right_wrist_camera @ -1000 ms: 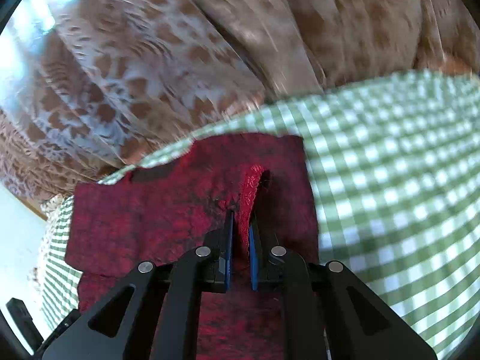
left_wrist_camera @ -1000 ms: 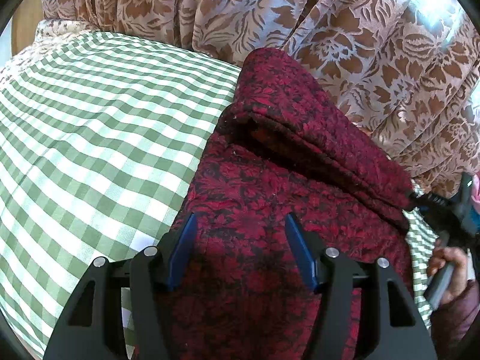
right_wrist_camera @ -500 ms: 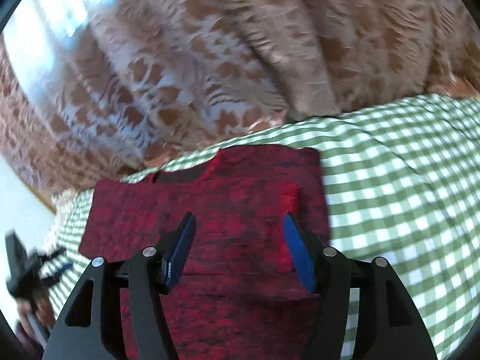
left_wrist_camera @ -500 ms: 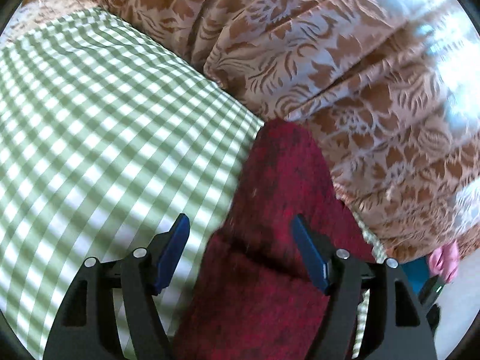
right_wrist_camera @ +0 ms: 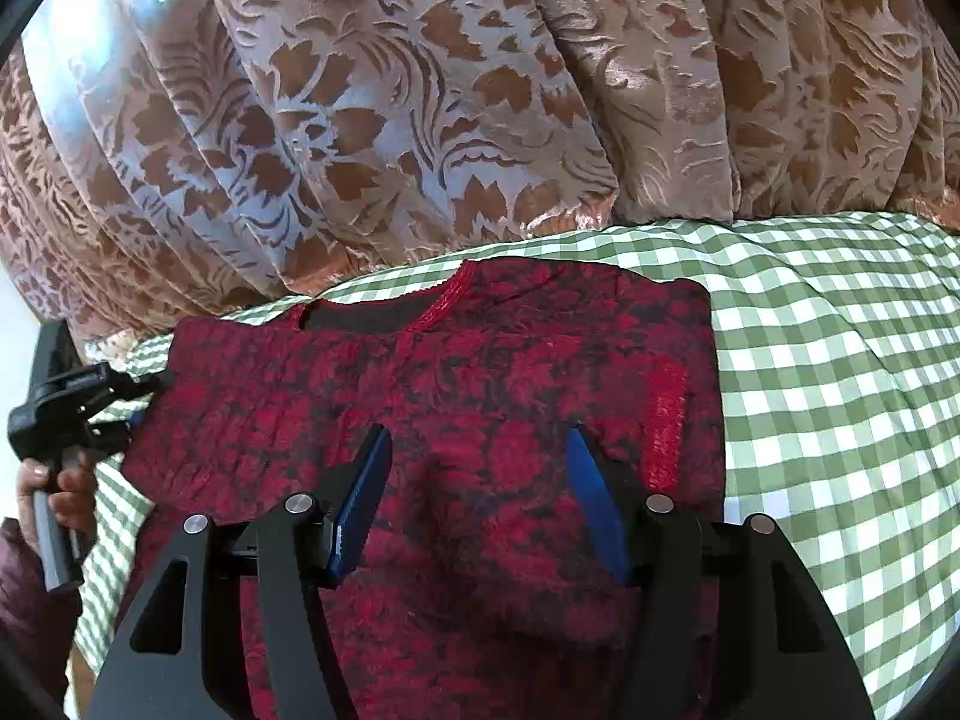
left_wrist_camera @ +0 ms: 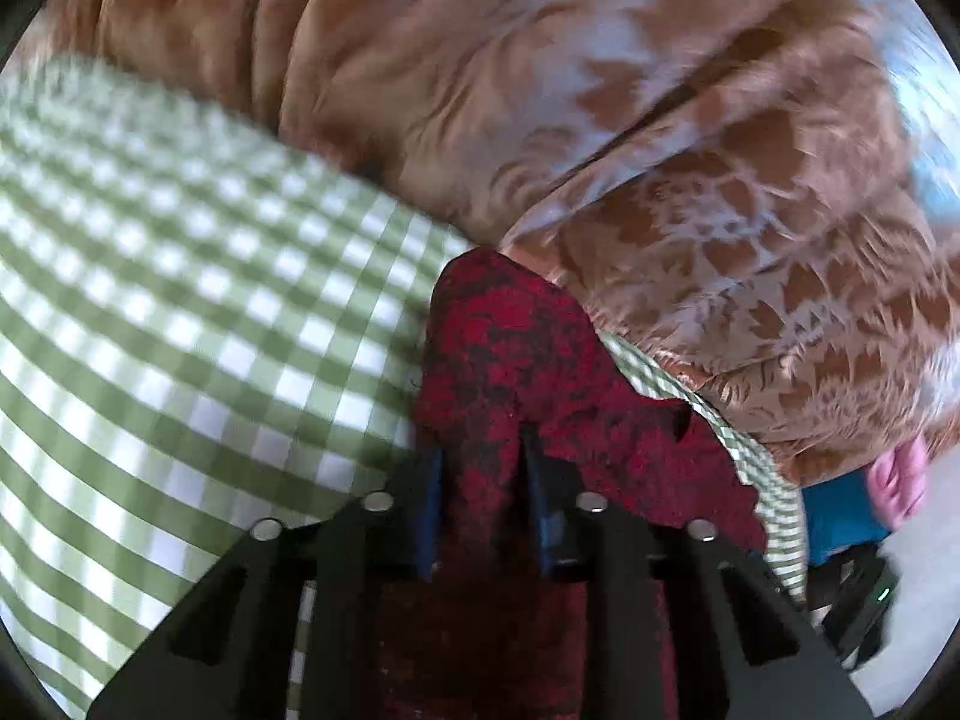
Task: Fold small clothes
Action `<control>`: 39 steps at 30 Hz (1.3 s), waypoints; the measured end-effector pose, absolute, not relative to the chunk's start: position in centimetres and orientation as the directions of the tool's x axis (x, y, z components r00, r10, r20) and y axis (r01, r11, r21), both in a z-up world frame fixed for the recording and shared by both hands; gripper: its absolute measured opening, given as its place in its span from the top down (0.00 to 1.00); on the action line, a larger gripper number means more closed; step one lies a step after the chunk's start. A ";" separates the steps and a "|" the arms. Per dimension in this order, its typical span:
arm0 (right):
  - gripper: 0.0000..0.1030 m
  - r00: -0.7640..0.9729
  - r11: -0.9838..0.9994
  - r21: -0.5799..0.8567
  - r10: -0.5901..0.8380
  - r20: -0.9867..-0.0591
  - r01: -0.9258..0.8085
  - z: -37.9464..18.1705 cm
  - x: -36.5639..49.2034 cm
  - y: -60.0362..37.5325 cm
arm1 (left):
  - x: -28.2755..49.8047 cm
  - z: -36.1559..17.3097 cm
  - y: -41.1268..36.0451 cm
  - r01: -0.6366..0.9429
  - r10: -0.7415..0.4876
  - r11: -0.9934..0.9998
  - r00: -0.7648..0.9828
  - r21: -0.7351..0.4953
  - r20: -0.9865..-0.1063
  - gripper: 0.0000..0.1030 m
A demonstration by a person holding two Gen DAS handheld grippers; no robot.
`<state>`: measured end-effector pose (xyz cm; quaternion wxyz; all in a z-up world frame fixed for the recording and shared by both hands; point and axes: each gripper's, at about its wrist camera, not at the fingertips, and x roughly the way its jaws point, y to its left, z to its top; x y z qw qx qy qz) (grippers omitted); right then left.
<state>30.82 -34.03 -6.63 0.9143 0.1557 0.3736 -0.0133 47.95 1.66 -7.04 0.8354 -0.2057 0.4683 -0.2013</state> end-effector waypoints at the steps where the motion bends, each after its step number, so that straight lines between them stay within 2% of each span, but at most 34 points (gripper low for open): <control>1: 0.42 0.721 0.953 0.271 0.093 -0.687 0.135 -6.8 31.0 -33.8 | 47.4 -6.7 1.3 0.156 -0.499 0.856 0.502 -0.493 -0.706 0.80; 2: 0.42 0.717 0.954 0.270 0.097 -0.690 0.131 -7.1 31.1 -33.6 | 46.5 -6.5 0.5 0.172 -0.419 0.904 0.539 -0.391 -0.731 0.80; 4: 0.42 0.697 0.960 0.251 0.094 -0.711 0.125 -8.1 31.6 -33.0 | 46.3 -7.7 -0.5 0.167 -0.321 0.947 0.547 -0.275 -0.773 0.79; 5: 0.42 0.682 0.968 0.216 0.074 -0.727 0.126 -9.0 32.0 -32.5 | 46.4 -9.1 -1.1 0.158 -0.264 0.964 0.539 -0.212 -0.800 0.75; 8: 0.40 0.701 0.982 0.148 0.021 -0.712 0.121 -10.7 32.2 -31.4 | 46.6 -9.9 -1.7 0.119 -0.194 0.981 0.558 -0.154 -0.807 0.61; 12: 0.39 0.709 0.981 0.152 0.025 -0.705 0.117 -10.9 32.1 -31.6 | 44.3 -6.9 -1.4 0.065 -0.115 0.993 0.649 -0.096 -0.752 0.60; 15: 0.38 0.715 0.981 0.154 0.025 -0.699 0.117 -11.0 32.0 -31.6 | 41.4 -5.3 -2.1 0.108 -0.154 0.988 0.688 -0.110 -0.709 0.63; 18: 0.38 0.717 0.982 0.147 0.019 -0.697 0.117 -11.0 31.9 -31.4 | 39.4 -6.1 -3.5 0.169 -0.187 0.981 0.664 -0.098 -0.724 0.62; 21: 0.38 0.719 0.982 0.147 0.019 -0.695 0.116 -10.9 31.8 -31.3 | 39.1 -9.1 -5.2 0.184 -0.109 0.983 0.649 0.017 -0.753 0.60; 22: 0.38 0.720 0.982 0.147 0.019 -0.694 0.115 -11.0 31.8 -31.3 | 39.2 -9.6 -5.2 0.183 -0.104 0.983 0.647 0.022 -0.756 0.60; 26: 0.37 0.723 0.982 0.153 0.025 -0.691 0.112 -11.1 31.9 -31.4 | 39.5 -9.6 -5.0 0.161 -0.105 0.987 0.649 0.001 -0.754 0.60; 32: 0.36 0.723 0.981 0.157 0.028 -0.691 0.112 -11.2 32.0 -31.5 | 36.9 -6.9 -4.6 0.150 -0.128 0.988 0.690 -0.032 -0.713 0.60; 36: 0.36 0.725 0.982 0.152 0.024 -0.688 0.112 -11.1 31.9 -31.5 | 34.2 -4.8 -4.1 0.142 -0.139 0.989 0.732 -0.050 -0.667 0.48; 39: 0.32 0.726 0.984 0.147 0.026 -0.687 0.104 -11.1 31.8 -31.3 | 32.2 -3.1 -3.6 0.149 -0.154 0.987 0.756 -0.061 -0.636 0.46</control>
